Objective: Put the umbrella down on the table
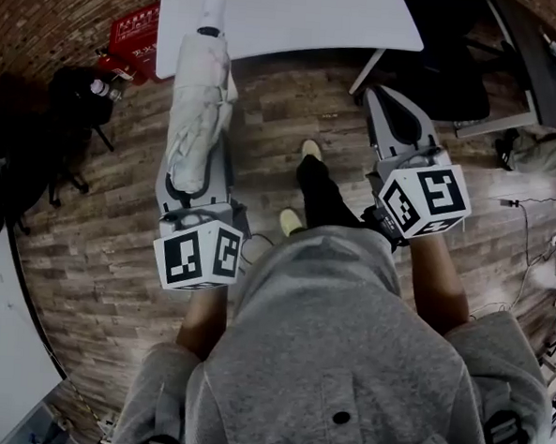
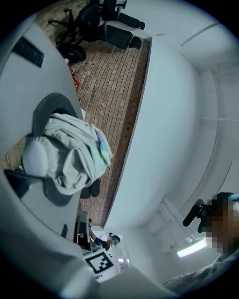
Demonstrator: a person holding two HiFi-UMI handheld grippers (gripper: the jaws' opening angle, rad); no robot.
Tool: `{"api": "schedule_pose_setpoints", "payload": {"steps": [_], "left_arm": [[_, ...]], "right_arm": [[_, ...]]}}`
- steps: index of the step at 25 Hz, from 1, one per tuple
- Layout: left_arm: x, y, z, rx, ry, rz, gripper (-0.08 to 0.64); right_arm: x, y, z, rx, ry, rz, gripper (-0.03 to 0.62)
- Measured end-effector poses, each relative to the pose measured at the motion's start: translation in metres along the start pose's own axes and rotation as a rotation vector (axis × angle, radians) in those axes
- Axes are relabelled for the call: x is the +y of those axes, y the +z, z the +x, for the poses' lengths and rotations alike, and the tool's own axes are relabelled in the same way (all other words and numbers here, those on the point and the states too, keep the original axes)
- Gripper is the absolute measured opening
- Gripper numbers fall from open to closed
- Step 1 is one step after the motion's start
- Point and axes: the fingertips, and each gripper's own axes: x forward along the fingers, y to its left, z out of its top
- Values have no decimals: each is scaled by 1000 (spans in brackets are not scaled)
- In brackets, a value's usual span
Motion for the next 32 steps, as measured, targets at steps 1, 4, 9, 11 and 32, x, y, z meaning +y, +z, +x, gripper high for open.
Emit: {"api": "schedule_pose_setpoints", "payload": {"steps": [1, 4, 9, 11, 32], "left_arm": [[0, -2, 5, 4, 3, 1, 212], [-1, -5, 19, 17, 2, 1, 212], [-1, -6, 46, 34, 0, -4, 212], [0, -7, 55, 40, -3, -6, 213], [14, -9, 176, 70, 26, -12, 213]], "right_arm": [[-4, -1, 4, 1, 0, 1, 25], [-14, -1, 14, 4, -3, 7, 25], [-29, -1, 34, 15, -6, 17, 25], [-34, -1, 41, 21, -9, 21, 25], [-99, 3, 154, 42, 36, 33, 25]]}}
